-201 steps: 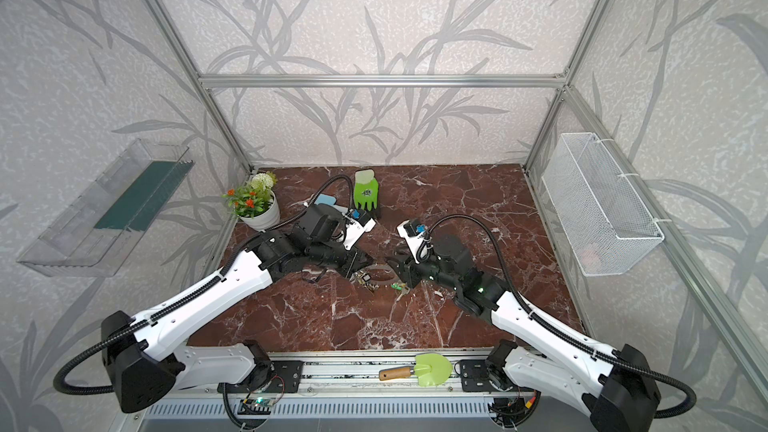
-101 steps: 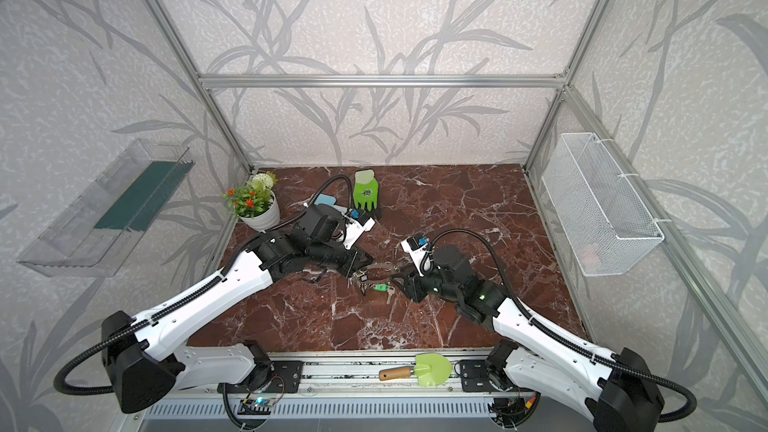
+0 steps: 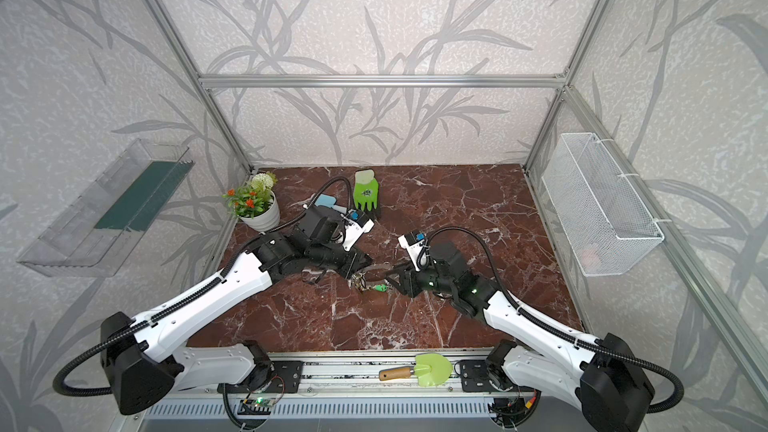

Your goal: Put the keys on the keyring

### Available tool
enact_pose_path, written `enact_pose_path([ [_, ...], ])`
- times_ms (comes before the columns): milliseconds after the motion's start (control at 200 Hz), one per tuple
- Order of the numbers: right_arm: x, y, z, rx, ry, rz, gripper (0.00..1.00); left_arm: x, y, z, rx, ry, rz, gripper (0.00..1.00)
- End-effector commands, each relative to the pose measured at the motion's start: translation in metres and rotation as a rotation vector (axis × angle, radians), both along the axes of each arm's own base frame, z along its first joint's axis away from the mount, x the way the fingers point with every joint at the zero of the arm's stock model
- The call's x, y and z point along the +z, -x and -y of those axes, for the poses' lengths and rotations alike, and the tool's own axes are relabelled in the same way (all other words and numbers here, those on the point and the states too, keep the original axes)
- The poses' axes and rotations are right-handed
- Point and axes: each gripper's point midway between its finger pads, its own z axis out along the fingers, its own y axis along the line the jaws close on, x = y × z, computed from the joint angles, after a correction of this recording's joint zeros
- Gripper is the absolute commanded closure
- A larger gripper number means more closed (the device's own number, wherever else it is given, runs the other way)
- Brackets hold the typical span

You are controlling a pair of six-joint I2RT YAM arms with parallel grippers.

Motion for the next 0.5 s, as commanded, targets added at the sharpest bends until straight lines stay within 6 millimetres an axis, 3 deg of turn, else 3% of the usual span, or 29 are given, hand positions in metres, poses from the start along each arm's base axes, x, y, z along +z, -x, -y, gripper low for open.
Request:
enact_pose_path([
  [0,0.0223,-0.0038,-0.0066,0.019,-0.081,0.012,0.6,0.0151,-0.0018,0.0017,-0.004,0.04,0.051,1.0],
  [495,0.0207,-0.0035,-0.0136,0.043,-0.122,-0.03,0.77,0.0113,-0.0035,0.0029,0.005,0.036,0.041,1.0],
])
